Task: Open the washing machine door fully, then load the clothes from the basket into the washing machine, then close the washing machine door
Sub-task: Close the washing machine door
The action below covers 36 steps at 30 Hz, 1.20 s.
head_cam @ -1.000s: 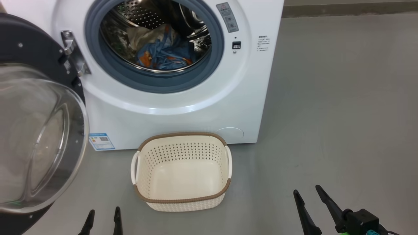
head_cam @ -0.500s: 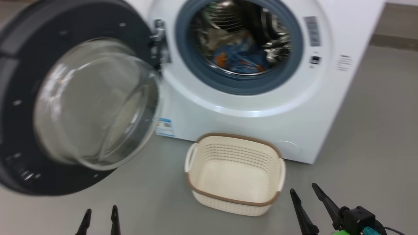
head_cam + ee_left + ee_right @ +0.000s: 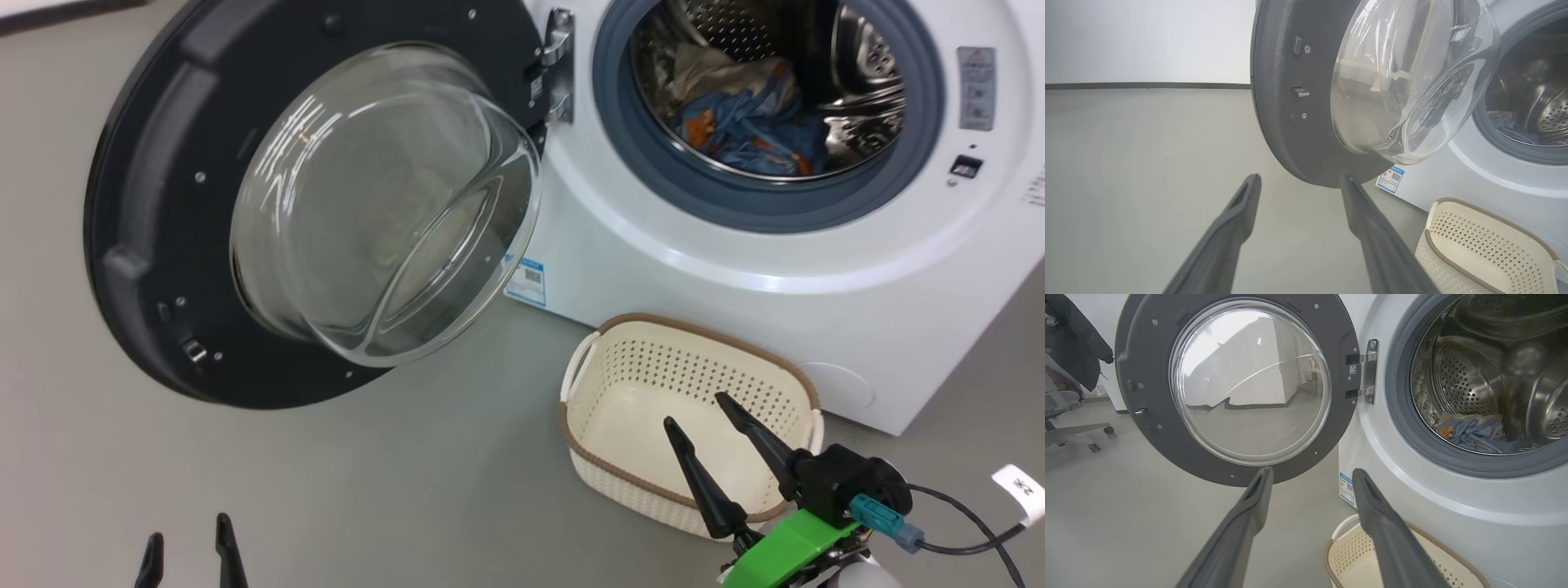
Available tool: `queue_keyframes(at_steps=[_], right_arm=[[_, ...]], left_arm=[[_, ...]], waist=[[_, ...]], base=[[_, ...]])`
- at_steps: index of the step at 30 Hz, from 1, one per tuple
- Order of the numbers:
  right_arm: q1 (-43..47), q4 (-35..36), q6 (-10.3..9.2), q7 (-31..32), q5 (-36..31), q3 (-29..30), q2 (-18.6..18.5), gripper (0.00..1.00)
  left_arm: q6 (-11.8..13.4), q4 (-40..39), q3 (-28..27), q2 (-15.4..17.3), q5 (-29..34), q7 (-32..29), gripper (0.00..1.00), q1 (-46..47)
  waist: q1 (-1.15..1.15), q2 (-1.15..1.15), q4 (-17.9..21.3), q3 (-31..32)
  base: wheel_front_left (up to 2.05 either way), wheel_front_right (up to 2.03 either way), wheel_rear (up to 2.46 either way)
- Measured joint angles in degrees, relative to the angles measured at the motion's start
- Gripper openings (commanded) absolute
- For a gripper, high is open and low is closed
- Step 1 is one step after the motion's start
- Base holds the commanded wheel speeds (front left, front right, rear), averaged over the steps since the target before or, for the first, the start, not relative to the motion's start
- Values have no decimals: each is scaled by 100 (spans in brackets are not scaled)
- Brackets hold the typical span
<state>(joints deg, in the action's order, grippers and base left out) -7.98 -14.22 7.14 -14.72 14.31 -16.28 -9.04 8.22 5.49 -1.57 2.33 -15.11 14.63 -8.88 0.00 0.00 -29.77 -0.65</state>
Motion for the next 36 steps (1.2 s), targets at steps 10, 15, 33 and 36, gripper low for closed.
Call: queue_keyframes(at_steps=[10,15,33,36], right_arm=[[-85,-88,0,0,56,-56,-54,100],[-81,-85,0,0,56,8,-33,100],[114,-33,0,0,46,134,104,100],[119,-33,0,0,46,133,122,100]], left_arm=[[59,-74,-49,-1,-35,0,100,-38],[-93,44,-344,-4,-31,0,0,-34],[-906,898,-2685,1,-1414,0,0,871],[-1010,1338,-3011,215,-1731,0,0,1191]], waist=[[0,0,-112,-130],[0,0,-98,-107],[0,0,-94,-104],[0,0,-84,-94]], base=[[-3,-3,-3],[0,0,0],[0,0,0],[0,0,0]])
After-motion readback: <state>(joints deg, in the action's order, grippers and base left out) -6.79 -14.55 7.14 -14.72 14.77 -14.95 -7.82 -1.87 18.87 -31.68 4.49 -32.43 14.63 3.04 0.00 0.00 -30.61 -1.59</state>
